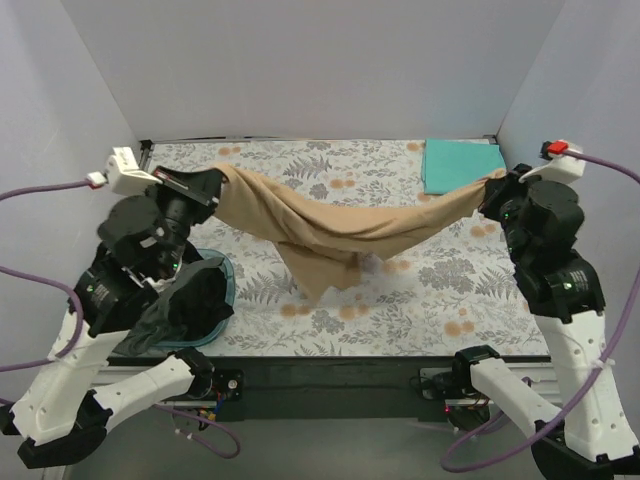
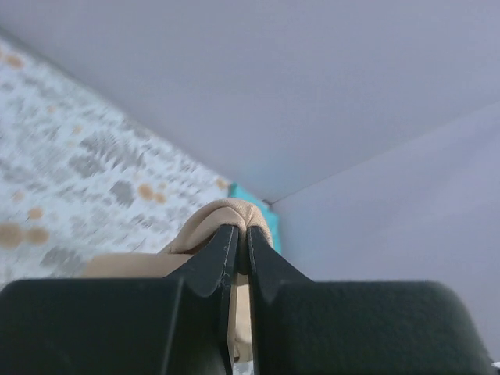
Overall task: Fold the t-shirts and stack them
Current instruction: Flatten the tshirt out
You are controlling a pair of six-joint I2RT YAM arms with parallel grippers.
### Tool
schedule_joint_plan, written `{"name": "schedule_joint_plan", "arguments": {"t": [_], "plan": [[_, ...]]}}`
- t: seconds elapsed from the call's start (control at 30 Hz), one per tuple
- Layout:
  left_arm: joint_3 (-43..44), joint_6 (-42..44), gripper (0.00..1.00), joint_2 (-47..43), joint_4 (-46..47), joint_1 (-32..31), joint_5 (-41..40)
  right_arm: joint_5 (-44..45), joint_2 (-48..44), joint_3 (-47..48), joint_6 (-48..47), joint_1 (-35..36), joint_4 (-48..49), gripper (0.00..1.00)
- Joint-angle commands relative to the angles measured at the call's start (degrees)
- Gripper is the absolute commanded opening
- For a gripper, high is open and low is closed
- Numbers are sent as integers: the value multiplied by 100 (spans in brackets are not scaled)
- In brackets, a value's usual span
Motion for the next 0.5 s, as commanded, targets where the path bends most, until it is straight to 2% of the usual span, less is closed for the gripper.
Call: {"name": "schedule_joint_plan", "arguments": {"t": [0.0, 0.2, 0.47], "plan": [[1273, 1032, 0, 110, 621, 30, -29, 174, -178, 1427, -567, -39, -212, 1], [2111, 1507, 0, 207, 770, 30, 227, 104, -90, 2632, -892, -39, -529, 1], [2050, 1762, 0, 619, 1008, 30, 122, -46, 111, 2853, -1024, -39, -547, 1]]}}
